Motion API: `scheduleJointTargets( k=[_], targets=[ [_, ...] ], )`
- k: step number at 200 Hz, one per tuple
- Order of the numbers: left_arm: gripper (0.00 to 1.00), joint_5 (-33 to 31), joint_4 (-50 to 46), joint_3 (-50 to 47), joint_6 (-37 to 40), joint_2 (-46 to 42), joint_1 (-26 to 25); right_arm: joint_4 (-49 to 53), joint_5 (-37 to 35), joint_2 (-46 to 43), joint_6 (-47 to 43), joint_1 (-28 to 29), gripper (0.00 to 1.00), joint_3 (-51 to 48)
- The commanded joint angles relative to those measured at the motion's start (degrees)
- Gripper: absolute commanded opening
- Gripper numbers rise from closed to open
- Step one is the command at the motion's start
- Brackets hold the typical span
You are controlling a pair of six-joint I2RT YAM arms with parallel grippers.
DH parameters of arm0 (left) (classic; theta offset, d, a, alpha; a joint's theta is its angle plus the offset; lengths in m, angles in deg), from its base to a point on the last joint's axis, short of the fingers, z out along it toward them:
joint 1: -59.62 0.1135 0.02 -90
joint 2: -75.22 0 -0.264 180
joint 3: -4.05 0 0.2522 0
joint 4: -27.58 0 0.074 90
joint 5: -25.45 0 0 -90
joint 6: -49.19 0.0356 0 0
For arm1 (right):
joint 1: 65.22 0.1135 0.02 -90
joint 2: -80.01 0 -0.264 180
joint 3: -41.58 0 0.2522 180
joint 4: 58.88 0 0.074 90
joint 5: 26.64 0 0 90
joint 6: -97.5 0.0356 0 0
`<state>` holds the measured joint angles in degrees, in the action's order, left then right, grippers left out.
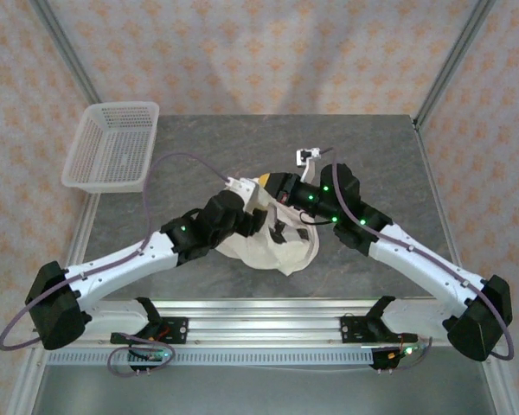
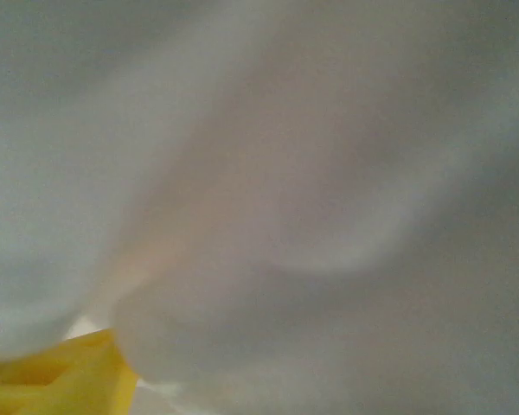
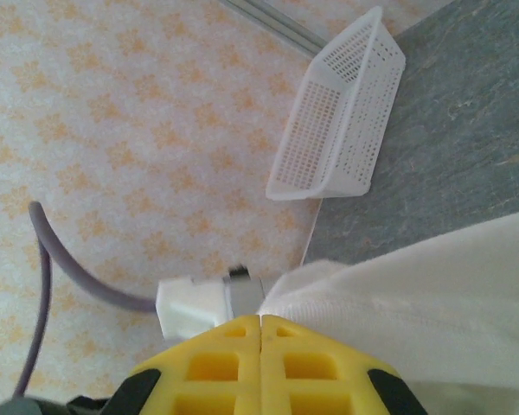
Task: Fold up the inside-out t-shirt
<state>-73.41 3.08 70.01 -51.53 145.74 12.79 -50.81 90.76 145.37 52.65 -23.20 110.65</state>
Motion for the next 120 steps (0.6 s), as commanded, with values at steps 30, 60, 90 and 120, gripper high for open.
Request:
scheduleJointTargets(
  k=[30,60,90,120],
  targets=[
    [0.0,23.0,-0.3,4.4,-5.5,-5.6,3.8,19.8,-16.7,-0.9,-3.5,-3.8,0.0,4.0],
    [0.0,32.8,-4.4,9.9,-13.3,-5.3,4.2,25.2,-14.6,4.2,-12.8,-9.1,0.0,5.7],
    [0.0,32.9,-8.8,14.0,-19.0,-3.9,5.5,25.2,-13.1,0.2,-16.2,-7.9,0.27,5.2],
    [0.0,29.6,-15.0,18.5,-24.7,-1.3,7.0,15.2,-23.9,-15.3,-23.9,2.6,0.38,-7.6]
  ],
)
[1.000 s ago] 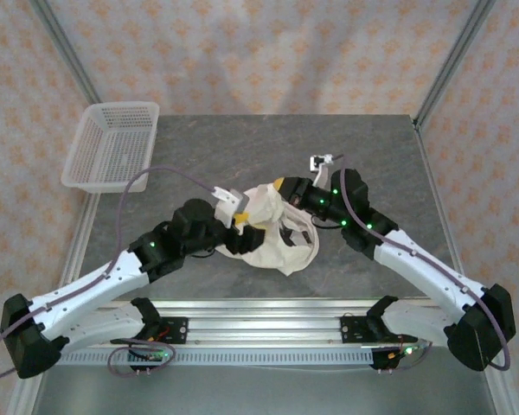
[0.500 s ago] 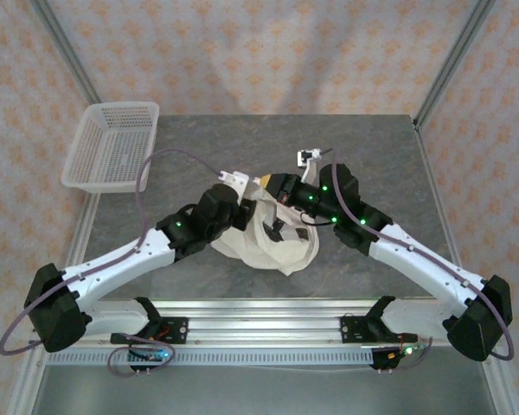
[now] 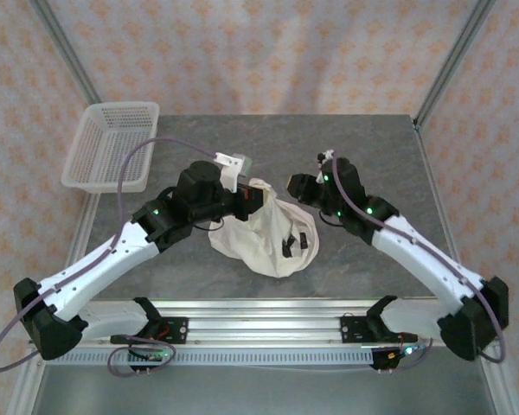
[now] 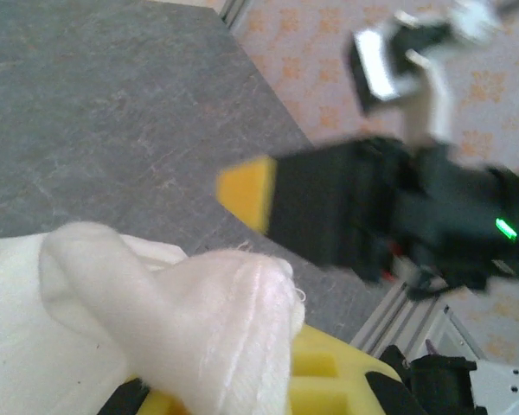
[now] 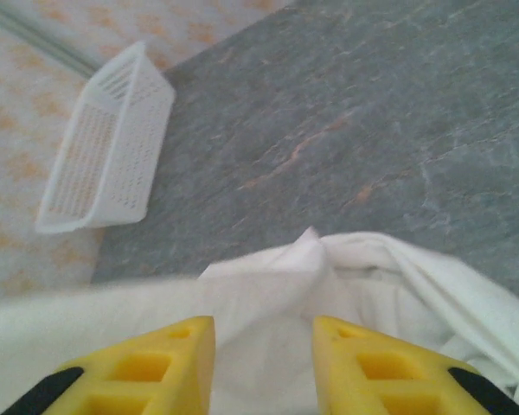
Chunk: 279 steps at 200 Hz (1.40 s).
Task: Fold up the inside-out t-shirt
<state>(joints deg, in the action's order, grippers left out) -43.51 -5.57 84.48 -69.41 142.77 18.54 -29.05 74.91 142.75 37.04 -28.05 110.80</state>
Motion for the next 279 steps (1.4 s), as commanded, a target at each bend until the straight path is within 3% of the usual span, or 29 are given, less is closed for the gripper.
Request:
scheduleJointTargets(
  k=[1,13,31,55,73,86,100,109,128,138,154,175,197,228,237,262,279],
  targets=[
    [0.0,-0.3,-6.5,4.1,-7.0,1.7,1.3,-7.1,-8.1,-13.1,-8.5,7.8,0.38,-8.3],
    [0.0,-0.9,-7.8,5.3,-8.9,2.2,1.7,-13.5,-7.0,-16.7,-10.9,11.6,0.43,-13.9],
    [0.0,-0.2,-8.2,6.7,-11.0,2.5,1.8,-16.1,-8.0,-14.7,-16.1,17.9,0.6,-14.9],
    [0.0,1.6,-8.5,8.2,-12.5,2.7,1.8,-11.4,-9.6,-3.5,-21.0,20.4,0.64,-6.9],
    [0.0,2.4,-8.5,8.6,-13.8,2.3,1.8,-13.1,-17.7,3.4,-24.0,20.4,0.64,-3.5],
    [0.0,1.8,-9.5,9.2,-13.7,1.9,1.8,-13.1,-20.9,8.0,-26.4,20.3,0.55,-1.2],
    [0.0,-1.3,-12.8,10.6,-12.2,1.6,2.0,-11.5,-18.8,10.8,-26.5,20.3,0.16,1.2],
    [0.0,-4.3,-15.7,11.9,-10.5,1.6,2.4,-11.7,-14.5,11.1,-26.1,20.3,0.0,1.4],
    [0.0,-11.2,-19.7,12.9,-7.9,2.4,5.4,-15.1,0.6,9.7,-23.1,20.0,0.0,-0.3],
    [0.13,-13.9,-20.5,12.6,-6.0,3.5,7.4,-18.1,8.8,8.4,-20.1,19.5,0.0,-1.6],
    [0.4,-15.4,-20.1,10.7,-2.4,6.1,10.6,-22.5,14.5,5.9,-13.9,17.4,0.0,-4.1],
    [0.55,-12.6,-19.4,7.5,1.6,7.3,13.7,-25.2,14.5,2.3,-6.5,12.8,0.0,-7.0],
    [0.65,-11.0,-18.1,3.4,4.3,2.6,14.1,-23.0,10.6,-0.2,-3.5,9.0,0.0,-8.0],
    [0.75,3.6,-8.4,-7.5,11.4,-8.2,12.9,-21.1,12.4,0.3,-2.2,5.4,0.0,-7.1],
    [0.75,2.7,-8.2,-9.2,12.5,-9.4,11.1,-21.0,13.3,0.7,-1.7,4.8,0.0,-6.6],
    [0.75,-7.4,-8.2,-12.3,15.6,-8.1,4.7,-20.0,14.7,1.8,-1.5,4.4,0.0,-4.7],
    [0.71,-9.9,-5.1,-13.1,17.7,-5.5,1.7,-19.2,15.2,2.5,-0.9,4.5,0.0,-3.6]
  ],
)
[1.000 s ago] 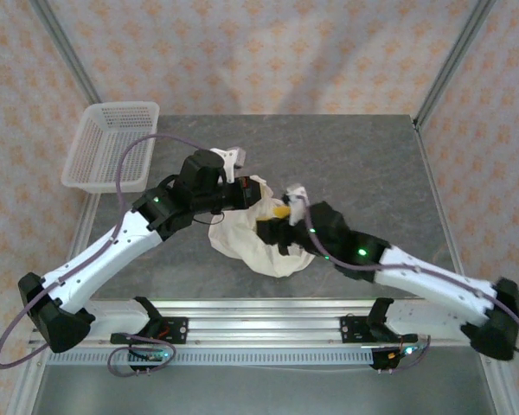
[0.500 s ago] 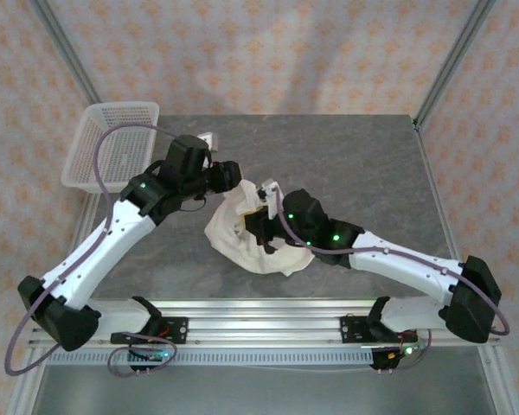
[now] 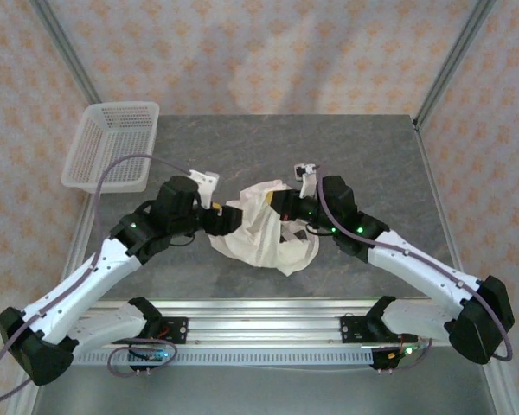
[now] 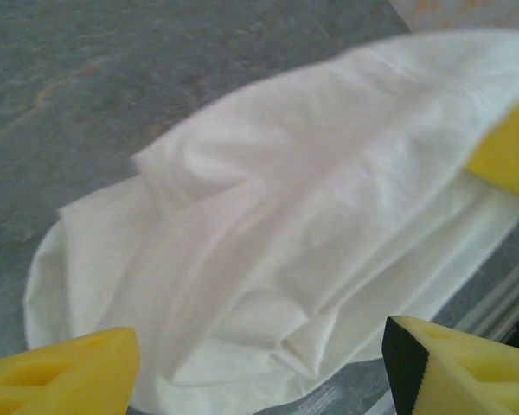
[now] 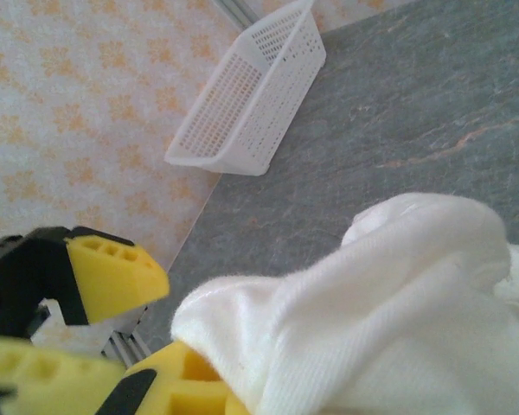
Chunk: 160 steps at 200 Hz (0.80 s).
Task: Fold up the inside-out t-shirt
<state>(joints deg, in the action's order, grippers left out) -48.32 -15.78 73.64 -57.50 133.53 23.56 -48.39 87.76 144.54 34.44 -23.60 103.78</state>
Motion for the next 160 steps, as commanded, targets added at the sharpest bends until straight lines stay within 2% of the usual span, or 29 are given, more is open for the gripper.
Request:
scheduleJointTargets(
  k=[1,18,44,49,55,68,75,86,107,116,131,147,160],
  targets=[
    [0.71,-5.2,5.3,-2.2,5.9,4.0,-3.5,0.2,2.4,0.7,1.7,0.0,0.0,3.4],
    [0.71,-10.0,8.2,-1.8,6.0,6.7,-5.3,0.8,2.8,1.1,2.0,0.0,0.0,4.0],
    [0.71,-16.4,12.2,-1.5,4.7,9.1,-5.4,0.9,2.4,0.8,2.7,0.0,0.0,3.3],
    [0.68,-17.6,11.7,-0.9,4.3,9.5,-5.4,1.1,1.8,0.7,2.9,-0.1,0.0,3.3],
    [0.58,-18.0,11.0,-0.1,4.1,9.8,-5.4,1.7,1.2,0.6,3.1,0.0,0.0,3.4],
    [0.17,-16.3,9.7,1.2,3.3,9.9,-5.4,4.1,-0.7,0.6,3.0,-0.1,0.0,4.0],
    [0.0,-13.9,8.9,2.0,2.6,9.4,-5.4,5.5,-2.2,0.5,2.9,-0.3,0.0,4.1],
    [0.0,-7.1,8.3,3.1,0.1,8.2,-4.3,7.6,-3.9,0.8,3.4,-1.9,0.0,3.9],
    [0.0,17.4,14.4,3.2,-11.9,5.7,2.3,12.2,-4.1,2.9,6.1,-8.5,0.01,2.8],
    [0.0,23.7,18.3,2.9,-16.5,4.8,4.1,14.8,-5.0,5.2,5.7,-11.2,0.05,2.5],
    [0.0,25.3,16.2,4.6,-16.4,3.8,4.7,16.4,-4.7,7.6,2.7,-13.0,0.09,1.9],
    [0.0,25.2,12.5,6.4,-14.5,3.9,4.8,19.0,-2.7,8.3,-0.5,-13.0,0.28,3.3],
    [0.0,24.1,11.3,6.5,-14.2,4.1,4.8,18.9,-2.6,4.9,-0.9,-12.6,0.35,2.3]
  ],
)
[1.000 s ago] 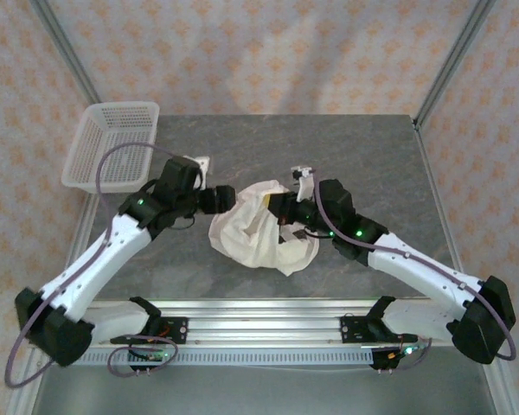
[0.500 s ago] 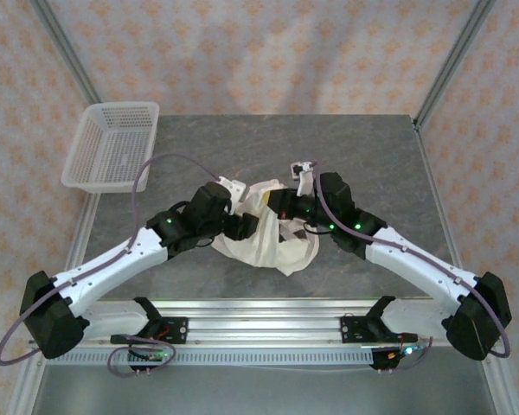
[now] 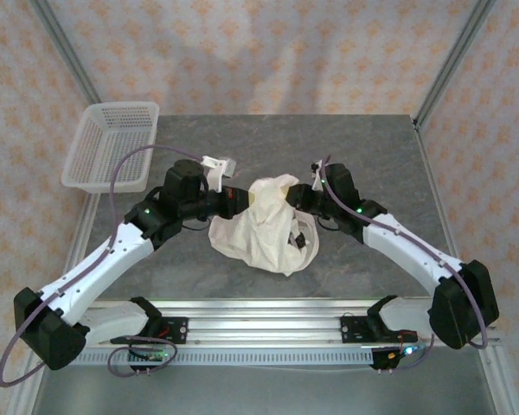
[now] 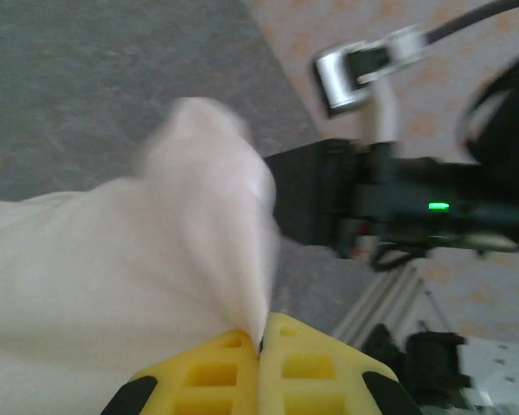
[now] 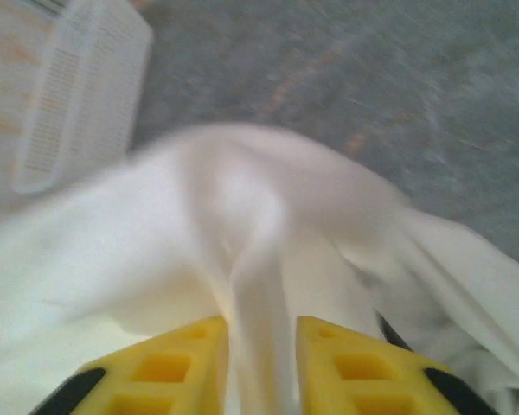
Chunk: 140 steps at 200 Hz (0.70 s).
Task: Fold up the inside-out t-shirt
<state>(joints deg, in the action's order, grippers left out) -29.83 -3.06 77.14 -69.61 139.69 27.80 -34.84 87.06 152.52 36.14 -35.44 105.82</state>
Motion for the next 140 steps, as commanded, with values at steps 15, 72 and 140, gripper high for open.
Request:
scheduleJointTargets(
  k=[15,72,140],
  targets=[
    [0.0,4.8,-1.4,2.3,-2.1,-1.5,0.6,2.3,-5.9,-11.5,-2.6,1.1,0.4,-3.9],
    [0.0,5.6,-0.1,2.5,-2.1,1.1,0.7,-7.3,-15.2,-18.9,-16.5,21.3,0.44,-8.2],
    [0.0,5.9,-2.8,2.8,0.7,-1.5,0.5,-8.2,-9.7,2.6,-24.4,21.4,0.41,3.2]
  ],
)
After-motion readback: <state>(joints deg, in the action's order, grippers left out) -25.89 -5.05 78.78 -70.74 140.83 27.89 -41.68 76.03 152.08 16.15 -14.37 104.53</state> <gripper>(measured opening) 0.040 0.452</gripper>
